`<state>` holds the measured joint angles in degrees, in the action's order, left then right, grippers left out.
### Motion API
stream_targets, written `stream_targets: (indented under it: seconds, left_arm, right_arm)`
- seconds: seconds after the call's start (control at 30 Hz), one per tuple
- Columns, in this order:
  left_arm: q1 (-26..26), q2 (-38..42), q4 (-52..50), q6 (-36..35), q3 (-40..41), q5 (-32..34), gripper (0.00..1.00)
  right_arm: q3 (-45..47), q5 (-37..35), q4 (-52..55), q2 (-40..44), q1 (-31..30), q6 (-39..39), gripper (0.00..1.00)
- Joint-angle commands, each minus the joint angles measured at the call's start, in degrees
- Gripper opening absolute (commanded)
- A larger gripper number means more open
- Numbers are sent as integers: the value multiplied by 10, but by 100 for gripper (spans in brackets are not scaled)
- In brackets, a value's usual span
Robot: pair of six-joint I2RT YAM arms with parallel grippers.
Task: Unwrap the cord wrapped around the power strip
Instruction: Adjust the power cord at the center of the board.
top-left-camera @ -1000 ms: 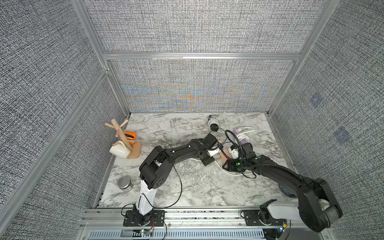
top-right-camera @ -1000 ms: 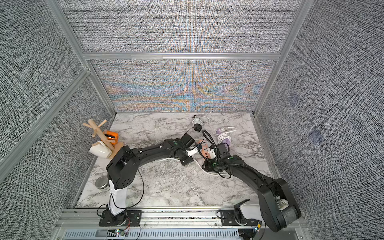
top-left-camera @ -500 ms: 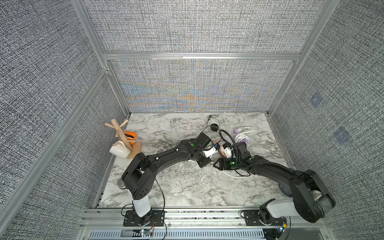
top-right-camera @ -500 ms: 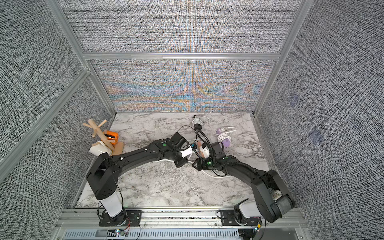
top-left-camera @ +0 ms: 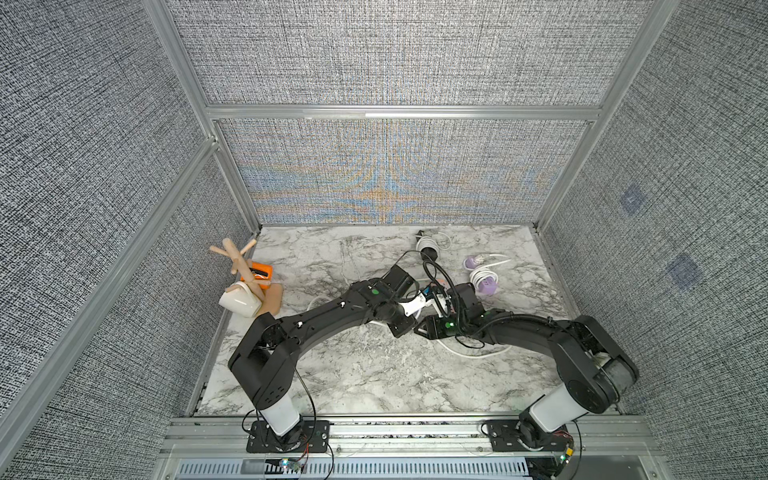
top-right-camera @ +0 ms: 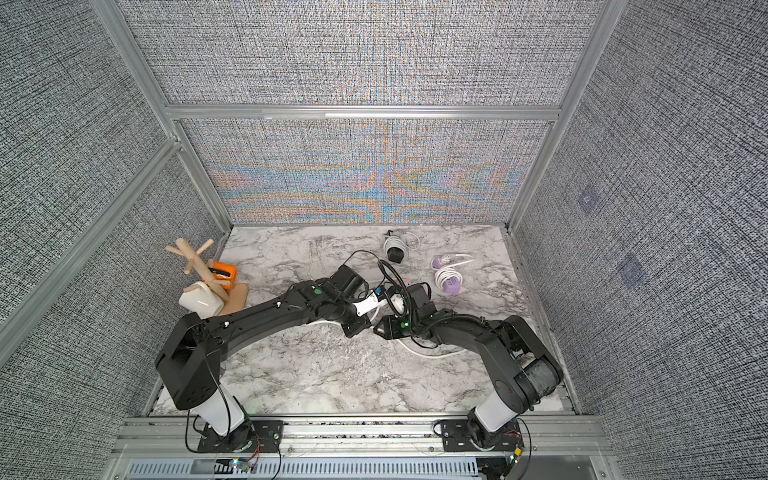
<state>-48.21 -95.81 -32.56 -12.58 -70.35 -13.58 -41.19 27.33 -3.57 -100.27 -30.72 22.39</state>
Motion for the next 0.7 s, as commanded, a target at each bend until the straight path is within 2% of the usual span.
stream_targets:
  seconds: [0.0,0.17,0.27,0.37,0.6,0.63,0.67]
  left_arm:
    - [3,15,-18,25,6,41,0]
    - [6,34,-52,82,40,156,0]
    - [12,34,-85,117,54,216,0]
    - [17,45,-89,134,74,215,0]
    - [18,82,-47,129,79,133,0]
    - [18,88,-45,127,79,123,0]
    - [19,92,-45,126,78,117,0]
  right_arm:
    - [2,-33,14,0,4,-7,28]
    - [9,-90,81,19,7,-9,6]
    - [24,-126,120,39,9,-1,0]
    - [45,-126,127,65,12,-3,0]
    - [44,-49,66,98,2,-31,20]
    - [43,-37,48,98,-1,-40,26]
    - [42,-29,35,97,-3,-50,36]
